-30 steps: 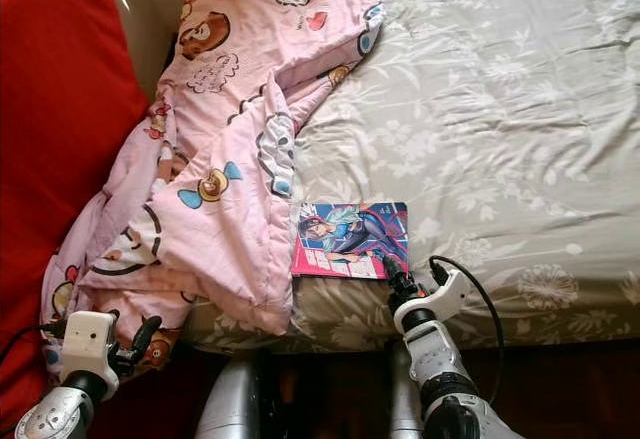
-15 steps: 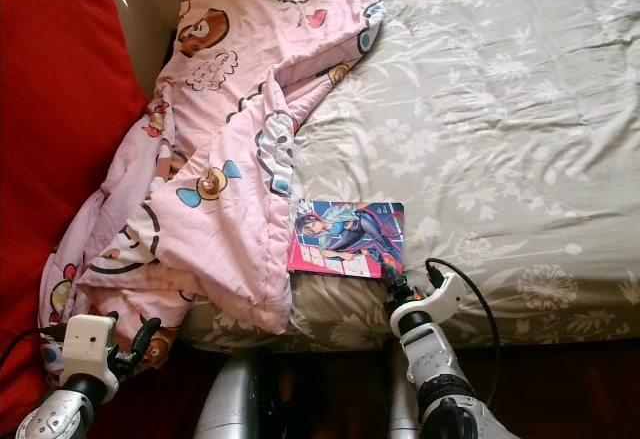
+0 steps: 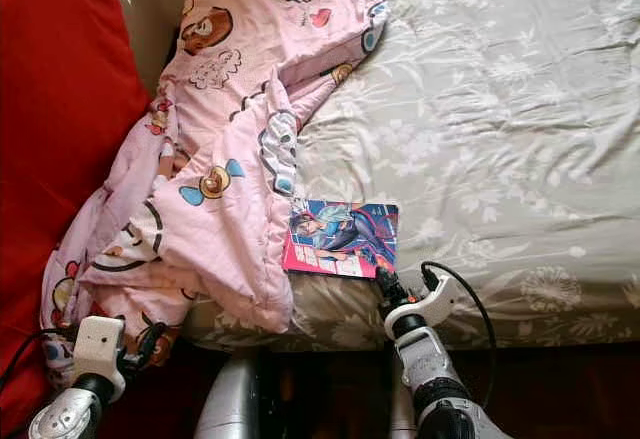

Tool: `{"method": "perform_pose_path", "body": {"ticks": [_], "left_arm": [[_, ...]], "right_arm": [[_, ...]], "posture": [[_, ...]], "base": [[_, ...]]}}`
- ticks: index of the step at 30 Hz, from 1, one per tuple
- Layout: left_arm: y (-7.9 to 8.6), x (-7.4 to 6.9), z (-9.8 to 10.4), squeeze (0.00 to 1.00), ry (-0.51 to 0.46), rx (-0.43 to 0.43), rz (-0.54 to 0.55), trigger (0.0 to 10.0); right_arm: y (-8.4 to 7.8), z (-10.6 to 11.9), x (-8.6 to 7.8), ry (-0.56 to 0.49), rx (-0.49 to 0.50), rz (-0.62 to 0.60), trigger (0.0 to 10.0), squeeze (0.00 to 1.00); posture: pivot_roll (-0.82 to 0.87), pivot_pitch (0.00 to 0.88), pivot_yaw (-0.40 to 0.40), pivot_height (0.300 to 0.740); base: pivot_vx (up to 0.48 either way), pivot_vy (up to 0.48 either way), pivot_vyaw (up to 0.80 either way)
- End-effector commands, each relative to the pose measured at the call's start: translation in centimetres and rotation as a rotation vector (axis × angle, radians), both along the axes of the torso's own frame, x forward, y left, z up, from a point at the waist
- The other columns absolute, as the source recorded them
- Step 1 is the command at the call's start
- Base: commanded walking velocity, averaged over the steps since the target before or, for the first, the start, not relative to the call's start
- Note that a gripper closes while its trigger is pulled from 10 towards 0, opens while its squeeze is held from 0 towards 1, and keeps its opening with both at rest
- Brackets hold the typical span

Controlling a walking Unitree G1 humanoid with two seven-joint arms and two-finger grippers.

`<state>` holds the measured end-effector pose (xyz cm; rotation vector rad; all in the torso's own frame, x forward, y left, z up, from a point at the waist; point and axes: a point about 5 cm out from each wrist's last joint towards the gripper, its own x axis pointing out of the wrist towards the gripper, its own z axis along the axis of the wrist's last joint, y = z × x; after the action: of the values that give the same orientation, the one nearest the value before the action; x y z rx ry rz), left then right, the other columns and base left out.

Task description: Clean up the room

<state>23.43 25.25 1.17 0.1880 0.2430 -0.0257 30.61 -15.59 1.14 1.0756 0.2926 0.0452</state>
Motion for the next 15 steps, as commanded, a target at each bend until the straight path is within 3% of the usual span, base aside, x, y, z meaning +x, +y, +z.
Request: {"method": "perform_pose_path", "body": {"ticks": [1,4,6,9,13,14,15], "left_arm": [[0.3,-1.0,-1.2,0.0,0.051,0.019,0.015,10.0],[-0.6,0.0,-1.2,0.0,0.037,0.004,0.023,10.0],[-0.8,0.2,-1.2,0.0,0.034,0.001,0.025,10.0],[-1.6,1.0,-1.1,0.0,0.023,-0.013,0.032,10.0],[-2.5,1.8,-1.2,0.0,0.02,-0.028,0.046,10.0],[-2.6,1.8,-1.2,0.0,0.02,-0.032,0.051,10.0],[-2.7,1.8,-1.3,0.0,0.021,-0.035,0.054,10.0]], "right_arm": [[-0.1,-0.3,-0.4,-0.007,0.019,-0.035,0.0,0.0],[-1.9,1.5,0.7,-0.142,0.013,-0.118,0.0,0.0],[-2.2,1.9,0.9,-0.172,0.02,-0.127,0.0,0.0],[-3.3,3.6,1.4,-0.305,0.004,-0.135,0.0,0.0],[-3.9,5.4,1.6,-0.398,-0.061,-0.144,0.0,0.0],[-3.8,5.6,1.6,-0.4,-0.086,-0.145,5.1,0.0],[-3.7,5.7,1.6,-0.402,-0.103,-0.146,5.1,0.0]], "posture": [[0.11,0.22,0.185,0.597],[0.07,0.195,0.159,0.597],[0.07,0.195,0.159,0.597],[0.02,0.165,0.129,0.597],[-0.01,0.143,0.105,0.597],[-0.03,0.131,0.094,0.597],[-0.04,0.127,0.09,0.597]], "base": [[0.0,0.0,0.0],[0.0,0.0,0.0],[0.0,0.0,0.0],[0.0,0.0,0.0],[0.0,0.0,0.0],[0.0,0.0,0.0],[0.0,0.0,0.0]]}}
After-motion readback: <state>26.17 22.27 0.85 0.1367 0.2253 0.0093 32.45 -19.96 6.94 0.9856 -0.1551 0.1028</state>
